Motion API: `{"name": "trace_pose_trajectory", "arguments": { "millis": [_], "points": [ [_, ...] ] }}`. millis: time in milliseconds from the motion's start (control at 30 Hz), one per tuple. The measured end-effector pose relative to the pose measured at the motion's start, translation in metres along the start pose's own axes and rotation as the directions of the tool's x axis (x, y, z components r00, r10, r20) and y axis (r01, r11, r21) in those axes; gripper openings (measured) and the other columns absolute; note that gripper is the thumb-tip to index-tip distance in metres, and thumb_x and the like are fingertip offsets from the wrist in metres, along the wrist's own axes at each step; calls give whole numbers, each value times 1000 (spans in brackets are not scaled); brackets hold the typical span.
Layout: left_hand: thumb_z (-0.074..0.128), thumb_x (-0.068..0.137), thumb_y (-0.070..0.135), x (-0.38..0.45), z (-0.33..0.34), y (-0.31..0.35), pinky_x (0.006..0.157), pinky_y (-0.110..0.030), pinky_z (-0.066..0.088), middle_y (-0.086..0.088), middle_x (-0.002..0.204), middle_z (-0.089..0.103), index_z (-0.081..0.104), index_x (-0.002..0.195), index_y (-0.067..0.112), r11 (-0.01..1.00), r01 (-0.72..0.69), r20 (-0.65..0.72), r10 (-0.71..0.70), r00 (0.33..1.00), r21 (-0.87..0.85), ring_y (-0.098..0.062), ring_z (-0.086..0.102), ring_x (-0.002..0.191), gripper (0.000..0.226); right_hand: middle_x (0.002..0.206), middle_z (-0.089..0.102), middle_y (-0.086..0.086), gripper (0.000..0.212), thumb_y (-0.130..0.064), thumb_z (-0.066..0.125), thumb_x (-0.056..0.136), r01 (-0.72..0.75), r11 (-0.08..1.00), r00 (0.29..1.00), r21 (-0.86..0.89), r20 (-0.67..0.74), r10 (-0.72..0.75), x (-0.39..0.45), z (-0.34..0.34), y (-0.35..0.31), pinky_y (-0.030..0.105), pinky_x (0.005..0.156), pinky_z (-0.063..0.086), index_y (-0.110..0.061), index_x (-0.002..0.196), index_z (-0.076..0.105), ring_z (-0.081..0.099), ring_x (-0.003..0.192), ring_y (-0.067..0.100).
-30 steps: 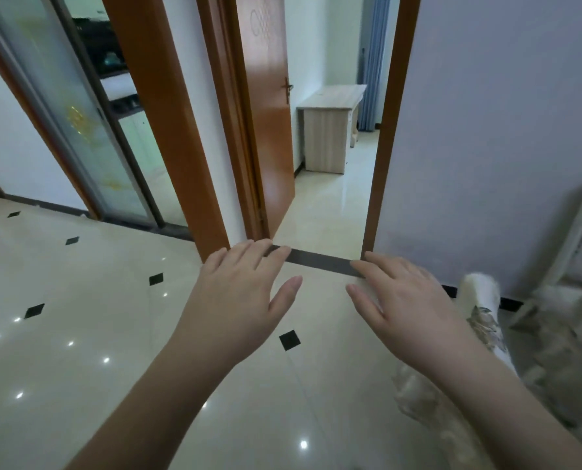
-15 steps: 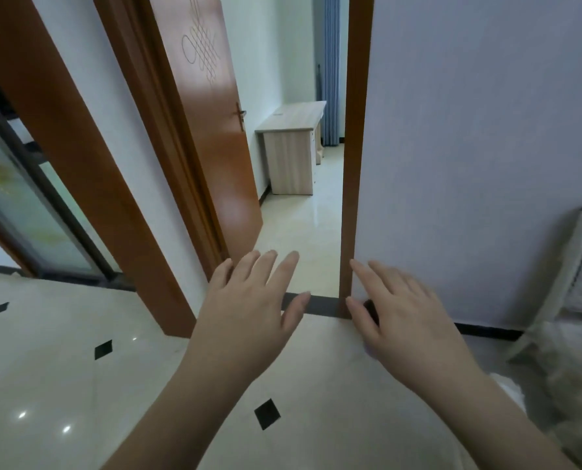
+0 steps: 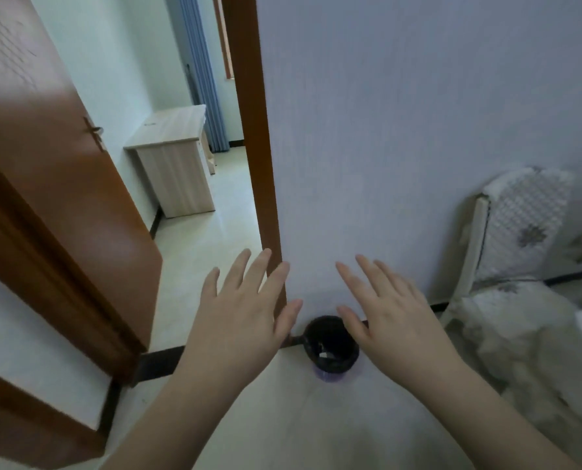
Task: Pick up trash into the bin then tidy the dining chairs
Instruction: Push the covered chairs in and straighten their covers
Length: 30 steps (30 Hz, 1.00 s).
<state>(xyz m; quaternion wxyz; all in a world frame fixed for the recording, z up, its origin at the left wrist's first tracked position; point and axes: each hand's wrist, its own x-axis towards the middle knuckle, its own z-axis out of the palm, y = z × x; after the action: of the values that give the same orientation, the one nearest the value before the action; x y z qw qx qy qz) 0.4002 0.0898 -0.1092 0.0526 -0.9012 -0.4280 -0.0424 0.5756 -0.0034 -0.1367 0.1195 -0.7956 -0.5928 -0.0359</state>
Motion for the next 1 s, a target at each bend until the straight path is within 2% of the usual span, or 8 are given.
{"name": "trace_pose_trajectory", "arguments": {
  "millis": [67,200,333,400,533,700,900,1000],
  "points": [
    [-14,81,68,40,4,0,118,-49,4,6,161,0,2,150,39,995,-97,-3,97,995,-15,-20,-5,148,76,149,40,9,63,-55,23,91,-74,996,997,-41,-42,72,20,5,10,48,106,36,-25,146,33,41,134,32],
    [5,92,63,109,24,24,118,-50,9,5,161,6,9,150,38,956,-288,-35,286,957,-59,-20,2,148,63,151,35,9,59,-50,33,93,-197,977,975,-85,-125,185,42,20,47,48,111,30,-24,147,32,32,139,31],
    [21,95,59,174,50,65,108,-57,29,-3,149,42,43,140,29,898,-438,-58,436,898,-24,-27,35,139,59,149,39,8,58,-52,30,93,-351,932,932,-89,-135,338,65,27,98,46,113,24,-25,144,39,33,138,30],
    [25,93,58,209,61,88,104,-59,33,-5,143,49,50,136,27,872,-489,-73,488,870,-7,-30,42,134,58,148,41,8,56,-51,31,94,-401,912,910,-90,-157,385,78,31,128,44,113,20,-26,142,43,34,137,31],
    [22,93,59,273,68,134,105,-59,30,-5,146,46,48,137,27,835,-551,-91,547,832,-14,-29,39,136,60,146,43,10,52,-49,34,95,-451,889,883,-80,-181,432,107,34,189,47,111,25,-23,136,51,37,136,33],
    [22,93,58,352,69,189,104,-59,34,-5,142,50,53,134,26,803,-594,-82,589,804,-51,-29,44,132,61,149,40,10,57,-50,28,93,-550,831,825,-88,-214,523,149,13,271,48,112,25,-22,139,48,34,137,33],
    [8,89,63,431,79,249,112,-54,21,-1,153,34,37,144,31,749,-655,-58,653,755,-96,-27,27,142,70,153,33,7,57,-50,27,93,-681,726,726,-96,-217,653,175,8,349,42,114,14,-27,142,41,26,141,30],
    [7,88,63,472,90,277,112,-54,21,-2,153,34,37,144,31,719,-682,-69,680,730,-132,-27,27,142,71,154,31,6,59,-51,23,92,-711,695,701,-106,-186,688,191,14,379,42,115,14,-28,144,37,24,142,29]
  ]
}}
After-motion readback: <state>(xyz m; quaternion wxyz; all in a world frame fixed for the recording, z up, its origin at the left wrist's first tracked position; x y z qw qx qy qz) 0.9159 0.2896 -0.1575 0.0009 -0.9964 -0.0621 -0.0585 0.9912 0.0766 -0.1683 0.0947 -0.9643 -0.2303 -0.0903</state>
